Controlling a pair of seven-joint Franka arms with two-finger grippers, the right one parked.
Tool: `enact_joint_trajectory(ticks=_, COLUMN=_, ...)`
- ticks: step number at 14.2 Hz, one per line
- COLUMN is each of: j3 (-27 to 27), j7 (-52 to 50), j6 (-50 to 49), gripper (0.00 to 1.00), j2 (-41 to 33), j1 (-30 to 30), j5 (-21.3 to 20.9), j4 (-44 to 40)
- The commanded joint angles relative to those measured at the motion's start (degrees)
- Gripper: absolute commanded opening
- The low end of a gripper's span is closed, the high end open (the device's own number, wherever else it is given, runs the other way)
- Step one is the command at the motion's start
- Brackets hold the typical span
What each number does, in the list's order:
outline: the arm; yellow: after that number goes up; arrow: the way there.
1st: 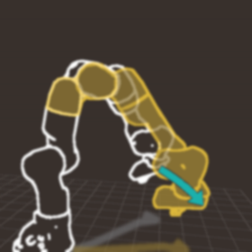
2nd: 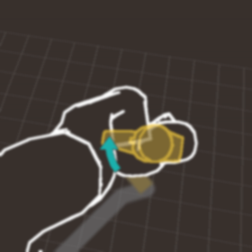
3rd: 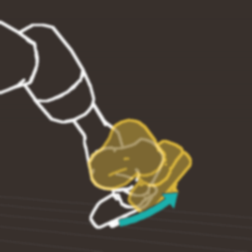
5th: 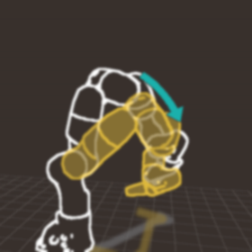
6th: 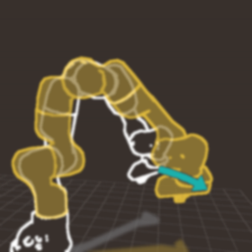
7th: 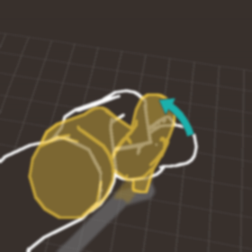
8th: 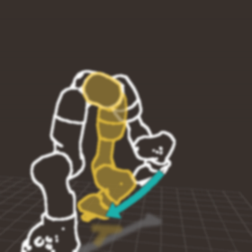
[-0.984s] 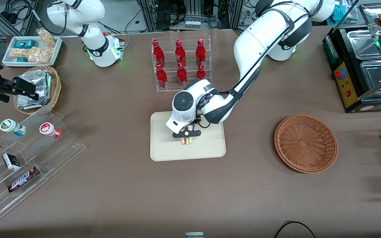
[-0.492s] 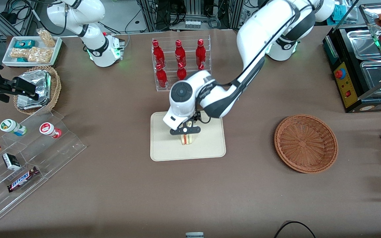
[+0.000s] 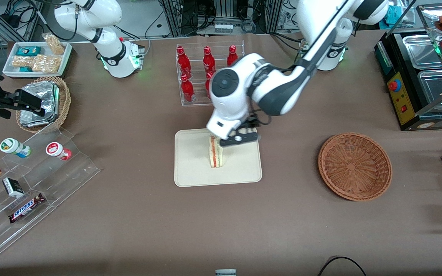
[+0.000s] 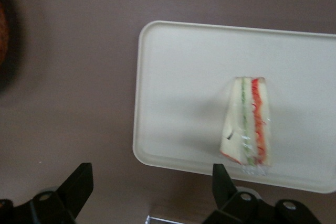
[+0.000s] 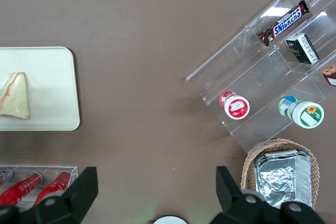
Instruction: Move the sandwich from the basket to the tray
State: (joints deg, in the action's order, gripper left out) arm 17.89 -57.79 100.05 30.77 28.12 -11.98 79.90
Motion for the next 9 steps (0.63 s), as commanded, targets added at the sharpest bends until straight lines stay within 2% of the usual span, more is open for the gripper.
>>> enact_joint_trajectory(ticks=1, j3=-0.1, j7=2.4, j6=0.5, gripper=1.00, j2=-6.2, j1=-5.4, j5=-0.3, j4=8.7)
enact_joint_trajectory(ticks=4, j3=0.0, j7=11.4, j6=0.9, gripper=1.00, j2=-11.0, j1=-12.1, j5=0.6, j4=13.8)
enact_joint_trajectory(ticks=9, j3=0.0, j7=25.7, j6=0.2, gripper=1.00, j2=-19.8, j1=-21.1, j5=4.7, j4=21.2)
